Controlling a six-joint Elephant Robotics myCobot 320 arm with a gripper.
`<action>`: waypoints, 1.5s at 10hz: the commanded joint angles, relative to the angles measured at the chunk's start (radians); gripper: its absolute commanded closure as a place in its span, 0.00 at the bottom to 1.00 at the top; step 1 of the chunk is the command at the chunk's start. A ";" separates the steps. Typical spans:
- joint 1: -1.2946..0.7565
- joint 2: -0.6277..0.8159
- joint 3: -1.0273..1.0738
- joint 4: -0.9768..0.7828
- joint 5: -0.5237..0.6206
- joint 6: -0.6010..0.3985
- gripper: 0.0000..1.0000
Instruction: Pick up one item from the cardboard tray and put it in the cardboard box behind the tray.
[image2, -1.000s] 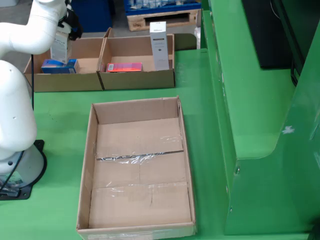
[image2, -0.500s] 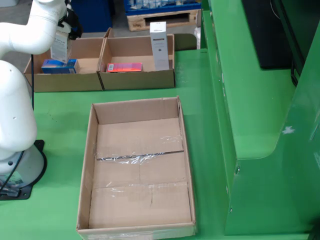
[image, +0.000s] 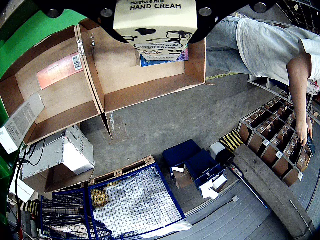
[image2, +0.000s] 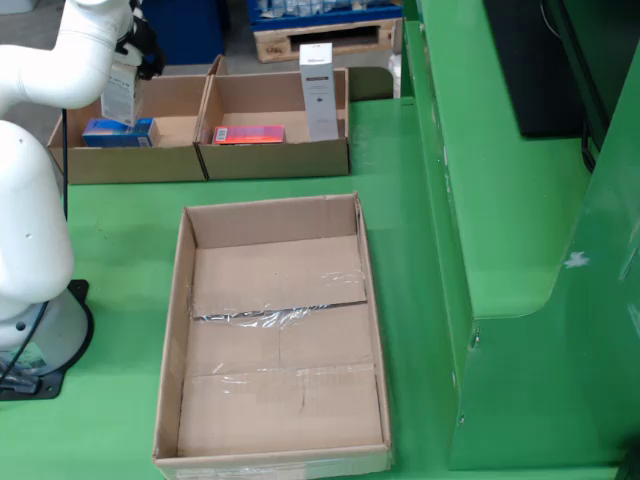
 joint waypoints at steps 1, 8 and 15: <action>-0.007 0.023 0.026 0.013 0.010 -0.006 1.00; -0.007 0.023 0.026 0.013 0.010 -0.006 0.50; -0.007 0.023 0.026 0.013 0.010 -0.006 0.00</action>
